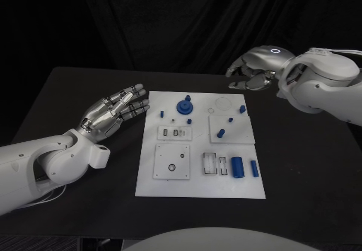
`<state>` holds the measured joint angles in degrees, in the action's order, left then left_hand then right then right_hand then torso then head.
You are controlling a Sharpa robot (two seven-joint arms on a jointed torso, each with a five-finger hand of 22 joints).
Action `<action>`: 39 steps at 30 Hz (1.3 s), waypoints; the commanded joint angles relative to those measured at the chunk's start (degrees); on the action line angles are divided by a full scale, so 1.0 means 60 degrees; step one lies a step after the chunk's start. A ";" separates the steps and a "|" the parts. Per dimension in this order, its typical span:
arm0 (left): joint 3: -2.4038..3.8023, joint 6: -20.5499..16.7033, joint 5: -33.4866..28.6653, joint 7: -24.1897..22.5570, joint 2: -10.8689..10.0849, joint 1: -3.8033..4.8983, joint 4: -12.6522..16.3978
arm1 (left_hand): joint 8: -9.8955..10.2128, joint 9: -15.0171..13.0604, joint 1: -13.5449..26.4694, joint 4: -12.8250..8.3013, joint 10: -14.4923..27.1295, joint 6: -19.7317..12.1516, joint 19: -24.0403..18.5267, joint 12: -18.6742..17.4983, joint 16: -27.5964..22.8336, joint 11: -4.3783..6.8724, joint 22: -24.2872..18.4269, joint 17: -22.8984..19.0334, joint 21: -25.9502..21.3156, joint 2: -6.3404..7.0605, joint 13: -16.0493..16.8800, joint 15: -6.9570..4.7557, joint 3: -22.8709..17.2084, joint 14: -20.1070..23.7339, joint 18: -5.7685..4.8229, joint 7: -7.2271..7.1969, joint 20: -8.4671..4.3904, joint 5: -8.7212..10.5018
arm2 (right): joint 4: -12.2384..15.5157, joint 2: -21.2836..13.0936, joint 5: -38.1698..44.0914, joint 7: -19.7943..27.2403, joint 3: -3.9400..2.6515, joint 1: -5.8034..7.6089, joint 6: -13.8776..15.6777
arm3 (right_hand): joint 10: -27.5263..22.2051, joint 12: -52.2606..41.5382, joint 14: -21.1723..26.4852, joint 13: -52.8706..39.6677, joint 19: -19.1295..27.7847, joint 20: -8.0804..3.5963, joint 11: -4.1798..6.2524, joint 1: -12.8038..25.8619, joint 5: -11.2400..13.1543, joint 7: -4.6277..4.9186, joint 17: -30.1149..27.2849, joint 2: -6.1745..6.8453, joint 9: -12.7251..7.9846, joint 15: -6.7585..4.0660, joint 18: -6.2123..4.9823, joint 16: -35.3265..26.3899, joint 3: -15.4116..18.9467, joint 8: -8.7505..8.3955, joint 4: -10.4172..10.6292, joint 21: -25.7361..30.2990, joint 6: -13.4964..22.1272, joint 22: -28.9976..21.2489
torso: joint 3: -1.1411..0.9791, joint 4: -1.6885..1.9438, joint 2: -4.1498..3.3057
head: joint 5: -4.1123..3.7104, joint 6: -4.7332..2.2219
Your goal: Assemble the parts on the task board
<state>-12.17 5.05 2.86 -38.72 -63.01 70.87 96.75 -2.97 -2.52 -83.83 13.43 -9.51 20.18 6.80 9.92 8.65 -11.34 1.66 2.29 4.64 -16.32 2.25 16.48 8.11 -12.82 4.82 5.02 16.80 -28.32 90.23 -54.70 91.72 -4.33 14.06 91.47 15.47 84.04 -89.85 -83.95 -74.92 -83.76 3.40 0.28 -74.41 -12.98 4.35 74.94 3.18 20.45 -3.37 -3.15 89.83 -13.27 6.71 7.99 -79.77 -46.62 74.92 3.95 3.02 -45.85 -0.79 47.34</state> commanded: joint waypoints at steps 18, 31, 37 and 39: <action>0.0007 0.0127 -0.0034 -0.0046 0.0167 -0.0009 0.0025 | -0.0031 -0.0008 -0.0059 -0.0023 0.0032 -0.0013 0.0048 0.0013 0.0034 -0.0053 0.0007 0.0009 0.0025 0.0008 0.0001 0.0005 -0.0073 -0.0048 -0.0089 0.0007 0.0009 -0.0070 | 0.0102 -0.1352 -0.0062 -0.0611 0.0026 -0.1097 0.0349 | 0.0993 -0.0025 -0.1008 -0.2514 -0.0066 -0.0015 -0.0018 -0.0136 0.0490 0.0018 0.2510 0.0105 -0.0170 0.0037 0.0115 0.0028 0.0385 -0.0467 0.0190 0.0050 0.0396 0.1972 | 0.0001 0.0090 -0.0032 | -0.0355 0.0065; 0.0007 0.0172 -0.0034 -0.0017 0.0163 -0.0010 0.0000 | -0.0030 -0.0007 -0.0061 -0.0028 0.0037 -0.0020 0.0043 0.0011 0.0049 -0.0054 0.0005 0.0012 0.0021 0.0002 0.0000 0.0007 -0.0087 -0.0065 -0.0091 0.0012 0.0009 -0.0076 | -0.0337 -0.1075 -0.0041 -0.0605 0.0028 -0.1508 0.0277 | 0.0993 -0.0025 -0.1008 -0.2514 0.0087 0.0017 -0.0062 -0.0033 0.0911 0.0068 0.2510 0.0150 -0.0197 0.0077 0.0055 0.0028 0.0644 -0.0486 0.0424 0.0334 0.0510 0.1888 | 0.0016 0.0075 -0.0027 | -0.0408 0.0062; 0.0007 0.0174 -0.0034 -0.0020 0.0155 -0.0010 -0.0004 | -0.0030 -0.0008 -0.0063 -0.0030 0.0041 -0.0015 0.0051 0.0008 0.0049 -0.0056 0.0007 0.0012 0.0026 0.0000 0.0000 0.0009 -0.0093 -0.0064 -0.0092 0.0015 0.0009 -0.0079 | -0.0559 -0.0858 -0.0039 -0.0514 0.0028 -0.1678 0.0328 | 0.0993 -0.0025 -0.1008 -0.2514 0.0155 0.0028 -0.0079 -0.0116 0.0781 0.0090 0.2510 0.0097 -0.0198 0.0094 0.0030 0.0028 0.0638 -0.0477 0.0418 0.0456 0.0520 0.1852 | 0.0020 0.0063 -0.0018 | -0.0465 0.0063; 0.0007 0.0181 -0.0034 -0.0016 0.0151 -0.0010 -0.0007 | -0.0030 -0.0008 -0.0063 -0.0030 0.0041 -0.0015 0.0051 0.0008 0.0049 -0.0056 0.0007 0.0012 0.0026 0.0000 0.0000 0.0009 -0.0093 -0.0064 -0.0092 0.0015 0.0009 -0.0079 | -0.0644 -0.0776 -0.0039 -0.0477 0.0029 -0.1719 0.0329 | 0.0993 -0.0025 -0.1008 -0.2514 0.0168 0.0037 -0.0088 -0.0163 0.0696 0.0099 0.2510 0.0075 -0.0198 0.0100 0.0026 0.0028 0.0642 -0.0470 0.0411 0.0480 0.0518 0.1846 | 0.0019 0.0063 -0.0017 | -0.0458 0.0064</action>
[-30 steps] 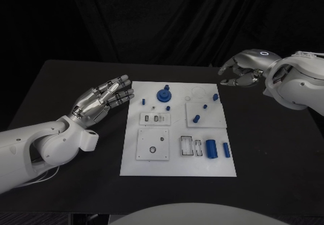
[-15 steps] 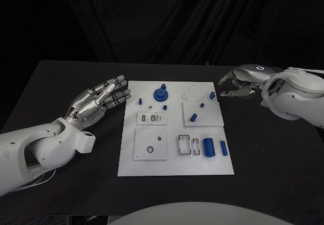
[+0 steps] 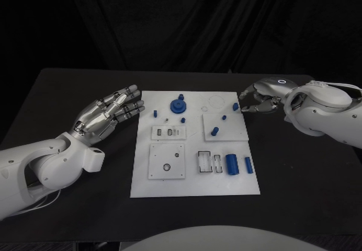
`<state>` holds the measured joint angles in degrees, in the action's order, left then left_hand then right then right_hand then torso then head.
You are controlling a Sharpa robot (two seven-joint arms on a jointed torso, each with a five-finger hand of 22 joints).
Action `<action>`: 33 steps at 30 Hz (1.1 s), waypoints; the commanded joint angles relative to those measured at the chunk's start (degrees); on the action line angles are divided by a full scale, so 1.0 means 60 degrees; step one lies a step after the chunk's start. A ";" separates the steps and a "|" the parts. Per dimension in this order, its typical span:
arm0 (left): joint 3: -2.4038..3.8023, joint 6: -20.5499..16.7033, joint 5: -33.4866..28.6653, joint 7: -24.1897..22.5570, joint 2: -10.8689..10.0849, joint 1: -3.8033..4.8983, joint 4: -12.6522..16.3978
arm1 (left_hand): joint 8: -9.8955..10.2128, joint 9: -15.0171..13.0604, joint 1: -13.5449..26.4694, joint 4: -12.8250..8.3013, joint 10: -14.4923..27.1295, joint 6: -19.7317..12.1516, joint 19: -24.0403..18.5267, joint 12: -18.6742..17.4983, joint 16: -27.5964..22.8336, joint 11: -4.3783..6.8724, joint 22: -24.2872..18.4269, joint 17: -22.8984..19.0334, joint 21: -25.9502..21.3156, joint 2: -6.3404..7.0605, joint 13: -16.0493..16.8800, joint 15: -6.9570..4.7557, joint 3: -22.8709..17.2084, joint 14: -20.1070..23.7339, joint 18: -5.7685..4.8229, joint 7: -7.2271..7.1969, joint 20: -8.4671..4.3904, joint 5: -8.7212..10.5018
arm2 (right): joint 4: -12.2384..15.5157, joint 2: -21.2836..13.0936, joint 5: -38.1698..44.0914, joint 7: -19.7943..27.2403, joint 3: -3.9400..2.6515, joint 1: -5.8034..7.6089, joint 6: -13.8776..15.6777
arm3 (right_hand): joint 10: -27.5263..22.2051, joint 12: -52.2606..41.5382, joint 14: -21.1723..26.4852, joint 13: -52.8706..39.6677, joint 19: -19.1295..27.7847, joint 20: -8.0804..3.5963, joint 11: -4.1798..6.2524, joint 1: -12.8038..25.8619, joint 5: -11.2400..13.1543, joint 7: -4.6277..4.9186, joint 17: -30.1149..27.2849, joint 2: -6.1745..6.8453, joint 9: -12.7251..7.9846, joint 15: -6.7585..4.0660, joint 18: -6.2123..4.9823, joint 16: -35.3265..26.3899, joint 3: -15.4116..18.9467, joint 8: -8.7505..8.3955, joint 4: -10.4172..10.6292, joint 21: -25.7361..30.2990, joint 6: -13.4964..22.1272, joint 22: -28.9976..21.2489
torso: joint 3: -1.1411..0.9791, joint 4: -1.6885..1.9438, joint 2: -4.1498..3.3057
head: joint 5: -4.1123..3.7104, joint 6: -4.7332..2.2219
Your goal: Assemble the parts on the task board
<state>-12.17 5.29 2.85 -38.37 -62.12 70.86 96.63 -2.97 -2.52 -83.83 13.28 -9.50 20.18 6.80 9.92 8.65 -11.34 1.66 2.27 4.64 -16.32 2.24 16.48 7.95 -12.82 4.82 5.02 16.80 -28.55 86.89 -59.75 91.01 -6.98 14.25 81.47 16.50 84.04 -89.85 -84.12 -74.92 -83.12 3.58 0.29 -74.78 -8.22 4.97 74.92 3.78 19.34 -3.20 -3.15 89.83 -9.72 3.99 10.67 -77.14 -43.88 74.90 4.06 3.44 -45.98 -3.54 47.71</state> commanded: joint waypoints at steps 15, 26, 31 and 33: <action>0.0007 0.0210 -0.0033 -0.0059 0.0018 -0.0014 -0.0015 | -0.0028 -0.0006 -0.0067 -0.0010 0.0039 -0.0025 0.0044 0.0009 0.0047 -0.0062 0.0004 0.0015 0.0021 -0.0004 0.0002 0.0011 -0.0080 -0.0058 -0.0095 0.0020 0.0009 -0.0045 | -0.0630 0.0562 0.0081 0.0180 -0.0005 -0.0267 0.0367 | 0.0994 -0.0025 -0.0981 -0.2514 0.0169 0.0032 -0.0111 -0.0401 -0.0742 0.0023 0.2513 -0.0105 -0.0027 0.0091 -0.0020 0.0028 0.0043 -0.0018 -0.0138 0.0273 0.0067 0.1790 | -0.0006 0.0016 0.0002 | -0.0016 0.0000; 0.0008 0.0236 -0.0033 -0.0056 0.0023 -0.0018 -0.0023 | -0.0019 -0.0002 -0.0084 -0.0032 0.0052 -0.0057 0.0034 0.0000 0.0031 -0.0085 0.0001 0.0009 0.0012 -0.0016 0.0000 0.0015 -0.0124 -0.0024 -0.0102 0.0030 0.0008 -0.0055 | -0.0834 0.0798 0.0082 0.0325 -0.0006 -0.0405 0.0496 | 0.0994 -0.0025 -0.0981 -0.2514 0.0245 0.0043 -0.0139 -0.0355 -0.0753 0.0065 0.2513 -0.0121 -0.0022 0.0109 -0.0049 0.0028 0.0078 0.0007 -0.0092 0.0419 0.0018 0.1748 | 0.0003 0.0015 0.0003 | -0.0008 -0.0026; 0.0008 0.0237 -0.0033 -0.0053 0.0015 -0.0021 -0.0012 | -0.0019 -0.0002 -0.0084 -0.0032 0.0052 -0.0057 0.0034 0.0000 0.0031 -0.0085 0.0001 0.0009 0.0012 -0.0016 0.0000 0.0015 -0.0124 -0.0024 -0.0102 0.0030 0.0008 -0.0055 | -0.0965 0.0908 0.0082 0.0369 -0.0007 -0.0466 0.0505 | 0.0994 -0.0025 -0.0981 -0.2514 0.0253 0.0058 -0.0161 -0.0346 -0.0725 0.0088 0.2513 -0.0127 0.0007 0.0127 -0.0052 0.0028 0.0108 0.0071 -0.0072 0.0448 -0.0123 0.1742 | 0.0002 0.0015 0.0002 | -0.0006 -0.0026; 0.0008 0.0238 -0.0033 -0.0053 0.0016 -0.0021 -0.0014 | -0.0019 -0.0002 -0.0084 -0.0032 0.0052 -0.0057 0.0034 0.0000 0.0031 -0.0085 0.0001 0.0009 0.0012 -0.0016 0.0000 0.0015 -0.0124 -0.0024 -0.0102 0.0030 0.0008 -0.0055 | -0.1012 0.0950 0.0082 0.0385 -0.0008 -0.0487 0.0522 | 0.0994 -0.0025 -0.0981 -0.2514 0.0253 0.0069 -0.0172 -0.0377 -0.0738 0.0100 0.2513 -0.0143 0.0036 0.0136 -0.0052 0.0028 0.0111 0.0128 -0.0079 0.0459 -0.0245 0.1741 | 0.0002 0.0015 0.0002 | -0.0006 -0.0026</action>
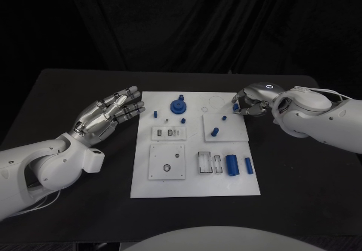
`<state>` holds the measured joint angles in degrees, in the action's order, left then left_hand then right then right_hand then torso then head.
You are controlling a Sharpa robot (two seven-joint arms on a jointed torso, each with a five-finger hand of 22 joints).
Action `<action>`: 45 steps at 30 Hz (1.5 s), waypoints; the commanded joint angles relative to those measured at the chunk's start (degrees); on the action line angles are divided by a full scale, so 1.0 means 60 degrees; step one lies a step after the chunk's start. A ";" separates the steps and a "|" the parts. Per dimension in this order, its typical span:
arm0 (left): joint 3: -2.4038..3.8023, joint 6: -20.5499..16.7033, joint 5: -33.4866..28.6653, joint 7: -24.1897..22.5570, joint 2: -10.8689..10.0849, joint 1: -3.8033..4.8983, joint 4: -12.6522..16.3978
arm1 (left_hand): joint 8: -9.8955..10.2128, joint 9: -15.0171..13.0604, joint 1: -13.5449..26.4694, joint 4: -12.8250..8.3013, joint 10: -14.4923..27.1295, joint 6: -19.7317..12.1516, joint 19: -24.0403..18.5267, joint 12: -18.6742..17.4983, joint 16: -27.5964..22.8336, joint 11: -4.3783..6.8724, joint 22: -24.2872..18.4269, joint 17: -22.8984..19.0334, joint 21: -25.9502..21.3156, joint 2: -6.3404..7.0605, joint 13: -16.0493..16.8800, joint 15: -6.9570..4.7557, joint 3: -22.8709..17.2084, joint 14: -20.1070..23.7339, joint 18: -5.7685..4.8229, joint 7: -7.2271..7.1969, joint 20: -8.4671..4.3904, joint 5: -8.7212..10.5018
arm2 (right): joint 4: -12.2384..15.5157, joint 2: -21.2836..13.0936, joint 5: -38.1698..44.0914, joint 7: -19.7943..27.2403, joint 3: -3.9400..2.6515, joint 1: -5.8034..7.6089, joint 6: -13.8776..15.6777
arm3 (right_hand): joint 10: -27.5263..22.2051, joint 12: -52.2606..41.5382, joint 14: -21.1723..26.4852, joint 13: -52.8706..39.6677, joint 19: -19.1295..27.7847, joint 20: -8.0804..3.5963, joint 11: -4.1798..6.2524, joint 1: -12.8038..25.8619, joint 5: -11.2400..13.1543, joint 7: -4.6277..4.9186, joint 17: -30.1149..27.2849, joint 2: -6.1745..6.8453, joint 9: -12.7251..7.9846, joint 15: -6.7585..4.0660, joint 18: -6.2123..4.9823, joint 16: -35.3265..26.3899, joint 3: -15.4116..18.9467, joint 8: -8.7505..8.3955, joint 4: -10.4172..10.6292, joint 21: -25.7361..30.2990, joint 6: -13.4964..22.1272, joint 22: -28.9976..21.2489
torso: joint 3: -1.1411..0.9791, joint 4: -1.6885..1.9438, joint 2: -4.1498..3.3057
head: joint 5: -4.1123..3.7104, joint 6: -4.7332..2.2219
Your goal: Assemble the parts on the task board
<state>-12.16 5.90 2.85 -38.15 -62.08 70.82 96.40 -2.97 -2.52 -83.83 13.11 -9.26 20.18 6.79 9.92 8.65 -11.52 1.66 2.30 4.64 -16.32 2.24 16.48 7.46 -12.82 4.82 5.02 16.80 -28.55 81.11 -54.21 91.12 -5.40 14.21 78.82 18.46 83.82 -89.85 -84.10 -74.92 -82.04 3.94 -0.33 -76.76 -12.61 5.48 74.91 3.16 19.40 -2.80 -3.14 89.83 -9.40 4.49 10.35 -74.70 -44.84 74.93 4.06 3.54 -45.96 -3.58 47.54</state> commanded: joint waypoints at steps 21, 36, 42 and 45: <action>0.0007 0.0161 -0.0034 -0.0009 0.0031 -0.0030 -0.0037 | -0.0009 0.0003 -0.0099 -0.0029 0.0034 -0.0090 0.0027 -0.0016 0.0025 -0.0070 -0.0001 0.0001 0.0006 -0.0013 -0.0003 0.0018 -0.0079 -0.0005 -0.0106 0.0030 0.0008 -0.0057 | -0.0363 0.0205 0.0063 0.0205 -0.0004 -0.0105 0.0460 | 0.1031 -0.0025 -0.0983 -0.2514 0.0065 0.0002 -0.0035 -0.0418 -0.0421 -0.0030 0.2514 -0.0150 0.0444 0.0048 -0.0063 0.0028 0.0001 0.0579 -0.0247 0.0128 -0.0794 0.1734 | 0.0001 0.0003 -0.0004 | 0.0035 0.0032; 0.0007 0.0177 -0.0035 0.0038 0.0039 -0.0045 -0.0066 | 0.0001 0.0007 -0.0103 -0.0047 0.0056 -0.0123 0.0022 -0.0034 0.0018 -0.0082 -0.0002 -0.0002 0.0001 -0.0003 -0.0006 0.0022 -0.0101 0.0013 -0.0110 0.0042 0.0007 -0.0054 | -0.0330 0.0212 0.0063 0.0105 -0.0003 -0.0109 0.0334 | 0.1031 -0.0025 -0.0983 -0.2514 0.0108 -0.0009 -0.0027 -0.0230 0.0510 -0.0044 0.2514 -0.0013 0.0586 0.0040 -0.0086 0.0028 0.0286 0.0443 -0.0120 0.0283 -0.0252 0.1702 | 0.0005 -0.0008 0.0003 | 0.0080 0.0031; 0.0007 0.0179 -0.0035 0.0045 0.0034 -0.0051 -0.0069 | 0.0001 0.0007 -0.0103 -0.0047 0.0056 -0.0123 0.0022 -0.0034 0.0018 -0.0082 -0.0002 -0.0002 0.0001 -0.0003 -0.0006 0.0022 -0.0101 0.0013 -0.0110 0.0042 0.0007 -0.0054 | -0.0338 0.0207 0.0063 0.0019 -0.0003 -0.0109 0.0233 | 0.1031 -0.0025 -0.0983 -0.2514 0.0136 -0.0009 -0.0032 -0.0185 0.0716 -0.0038 0.2514 0.0006 0.0598 0.0041 -0.0099 0.0028 0.0358 0.0402 -0.0070 0.0356 -0.0152 0.1684 | 0.0000 0.0001 -0.0002 | 0.0079 0.0032; 0.0007 0.0183 -0.0035 0.0048 0.0036 -0.0054 -0.0070 | 0.0001 0.0007 -0.0103 -0.0047 0.0056 -0.0123 0.0022 -0.0034 0.0018 -0.0082 -0.0002 -0.0002 0.0001 -0.0003 -0.0006 0.0022 -0.0101 0.0013 -0.0110 0.0042 0.0007 -0.0054 | -0.0337 0.0199 0.0063 -0.0029 -0.0003 -0.0109 0.0204 | 0.1031 -0.0025 -0.0983 -0.2514 0.0166 -0.0008 -0.0033 -0.0163 0.0846 -0.0041 0.2514 0.0028 0.0600 0.0045 -0.0112 0.0028 0.0408 0.0367 -0.0039 0.0425 -0.0073 0.1667 | 0.0004 0.0002 -0.0001 | 0.0078 0.0029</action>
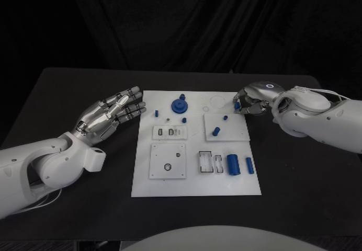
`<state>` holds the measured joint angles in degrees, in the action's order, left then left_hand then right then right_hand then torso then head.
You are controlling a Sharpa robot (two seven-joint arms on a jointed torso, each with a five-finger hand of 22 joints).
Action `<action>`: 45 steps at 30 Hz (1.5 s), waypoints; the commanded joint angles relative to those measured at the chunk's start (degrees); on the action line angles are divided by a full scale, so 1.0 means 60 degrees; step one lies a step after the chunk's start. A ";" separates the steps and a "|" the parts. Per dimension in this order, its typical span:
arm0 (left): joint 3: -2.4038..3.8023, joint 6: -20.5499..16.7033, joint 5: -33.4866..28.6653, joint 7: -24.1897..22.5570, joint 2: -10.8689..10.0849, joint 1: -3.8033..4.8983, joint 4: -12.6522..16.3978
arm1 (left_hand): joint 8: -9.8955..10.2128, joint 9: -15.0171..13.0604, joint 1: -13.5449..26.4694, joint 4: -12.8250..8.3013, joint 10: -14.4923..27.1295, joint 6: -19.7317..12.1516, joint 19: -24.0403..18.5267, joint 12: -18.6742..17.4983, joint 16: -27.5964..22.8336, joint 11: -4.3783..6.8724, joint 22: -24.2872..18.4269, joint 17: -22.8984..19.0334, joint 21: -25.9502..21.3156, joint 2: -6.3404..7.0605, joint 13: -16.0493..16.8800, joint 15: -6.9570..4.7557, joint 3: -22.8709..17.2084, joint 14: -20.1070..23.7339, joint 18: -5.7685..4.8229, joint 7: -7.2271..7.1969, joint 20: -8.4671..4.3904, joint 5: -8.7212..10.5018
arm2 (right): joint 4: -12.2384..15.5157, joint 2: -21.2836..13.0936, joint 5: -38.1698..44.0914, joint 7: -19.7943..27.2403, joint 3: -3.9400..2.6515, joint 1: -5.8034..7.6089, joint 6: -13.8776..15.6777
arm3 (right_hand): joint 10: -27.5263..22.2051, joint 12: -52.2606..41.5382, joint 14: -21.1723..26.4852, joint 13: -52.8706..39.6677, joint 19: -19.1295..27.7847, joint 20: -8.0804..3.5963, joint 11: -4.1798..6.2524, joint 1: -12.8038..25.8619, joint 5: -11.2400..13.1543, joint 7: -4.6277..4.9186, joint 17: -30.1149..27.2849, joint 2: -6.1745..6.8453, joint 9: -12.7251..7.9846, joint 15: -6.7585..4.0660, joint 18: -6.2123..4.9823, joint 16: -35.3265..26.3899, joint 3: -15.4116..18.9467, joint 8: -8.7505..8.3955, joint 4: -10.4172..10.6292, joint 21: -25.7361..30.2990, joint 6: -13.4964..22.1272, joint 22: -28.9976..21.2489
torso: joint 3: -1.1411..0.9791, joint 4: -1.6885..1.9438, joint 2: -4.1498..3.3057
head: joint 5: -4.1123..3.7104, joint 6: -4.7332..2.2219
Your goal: Assemble the parts on the task board
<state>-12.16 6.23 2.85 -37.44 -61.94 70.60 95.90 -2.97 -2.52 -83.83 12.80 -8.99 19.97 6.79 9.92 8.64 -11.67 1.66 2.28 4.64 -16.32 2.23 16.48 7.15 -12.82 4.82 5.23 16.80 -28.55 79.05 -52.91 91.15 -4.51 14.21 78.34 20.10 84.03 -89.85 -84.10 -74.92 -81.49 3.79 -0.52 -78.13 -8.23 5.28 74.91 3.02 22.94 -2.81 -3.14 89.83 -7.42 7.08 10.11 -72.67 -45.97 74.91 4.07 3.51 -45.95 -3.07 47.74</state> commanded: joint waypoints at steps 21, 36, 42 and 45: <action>0.0007 0.0147 -0.0035 -0.0022 0.0017 -0.0036 -0.0011 | 0.0006 0.0009 -0.0103 -0.0009 0.0021 -0.0100 0.0027 -0.0038 0.0018 -0.0063 -0.0001 0.0002 0.0002 0.0004 -0.0006 0.0024 -0.0067 0.0020 -0.0112 0.0013 0.0008 -0.0052 | 0.0013 -0.0053 0.0059 -0.0384 -0.0002 -0.0030 -0.0006 | 0.0995 -0.0025 -0.0983 -0.2514 0.0185 0.0015 -0.0001 -0.0225 -0.0176 0.0005 0.2515 0.0024 0.0073 0.0039 -0.0163 0.0028 0.0068 -0.0038 -0.0106 0.0379 0.0122 0.1598 | 0.0001 0.0008 -0.0003 | 0.0009 -0.0016; 0.0007 0.0160 -0.0035 -0.0001 0.0015 -0.0043 -0.0019 | 0.0006 0.0009 -0.0103 -0.0009 0.0021 -0.0100 0.0027 -0.0038 0.0018 -0.0063 -0.0001 0.0002 0.0002 0.0004 -0.0006 0.0024 -0.0067 0.0020 -0.0112 0.0013 0.0008 -0.0052 | -0.0017 -0.0027 0.0059 -0.0337 -0.0003 -0.0031 0.0067 | 0.0995 -0.0025 -0.0983 -0.2514 0.0174 -0.0069 0.0080 -0.0591 -0.2504 -0.0078 0.2515 -0.0174 0.1094 -0.0034 -0.0182 0.0028 -0.0227 0.0931 -0.0412 0.0558 -0.0511 0.1586 | 0.0001 0.0007 -0.0004 | 0.0051 0.0012; 0.0007 0.0169 -0.0035 0.0013 0.0018 -0.0048 -0.0029 | 0.0006 0.0009 -0.0103 -0.0009 0.0021 -0.0100 0.0027 -0.0038 0.0018 -0.0063 -0.0001 0.0002 0.0002 0.0004 -0.0006 0.0024 -0.0067 0.0020 -0.0112 0.0013 0.0008 -0.0052 | -0.0011 -0.0037 0.0059 -0.0294 -0.0003 -0.0031 0.0195 | 0.0995 -0.0025 -0.0983 -0.2514 0.0172 -0.0067 0.0084 -0.0620 -0.2734 -0.0080 0.2515 -0.0177 0.1265 -0.0041 -0.0180 0.0028 -0.0326 0.1092 -0.0468 0.0577 -0.0531 0.1585 | 0.0002 0.0014 -0.0001 | 0.0061 0.0020; 0.0007 0.0173 -0.0035 0.0015 0.0016 -0.0052 -0.0031 | 0.0006 0.0009 -0.0103 -0.0009 0.0021 -0.0100 0.0027 -0.0038 0.0018 -0.0063 -0.0001 0.0002 0.0002 0.0004 -0.0006 0.0024 -0.0067 0.0020 -0.0112 0.0013 0.0008 -0.0052 | 0.0034 -0.0065 0.0059 -0.0255 -0.0003 -0.0030 0.0374 | 0.0995 -0.0025 -0.0983 -0.2514 0.0165 -0.0068 0.0087 -0.0609 -0.2741 -0.0087 0.2515 -0.0176 0.1326 -0.0043 -0.0178 0.0028 -0.0340 0.1164 -0.0473 0.0570 -0.0571 0.1588 | 0.0001 0.0009 -0.0003 | 0.0075 0.0049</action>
<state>-12.16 6.48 2.84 -36.92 -61.92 70.38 95.63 -2.97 -2.52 -83.83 12.80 -8.99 19.76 6.80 9.92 8.64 -11.66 1.66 2.26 4.64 -16.32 2.23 16.48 7.16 -12.82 4.82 5.44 16.80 -28.55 79.03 -53.15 91.15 -5.54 14.22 78.33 20.45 84.03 -89.85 -84.10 -74.92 -80.46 3.59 -0.52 -81.61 -24.59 4.79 74.91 2.12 30.74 -2.81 -3.13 89.83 -9.24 13.88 7.33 -69.48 -48.97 74.93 4.08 3.58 -45.96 -2.68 47.88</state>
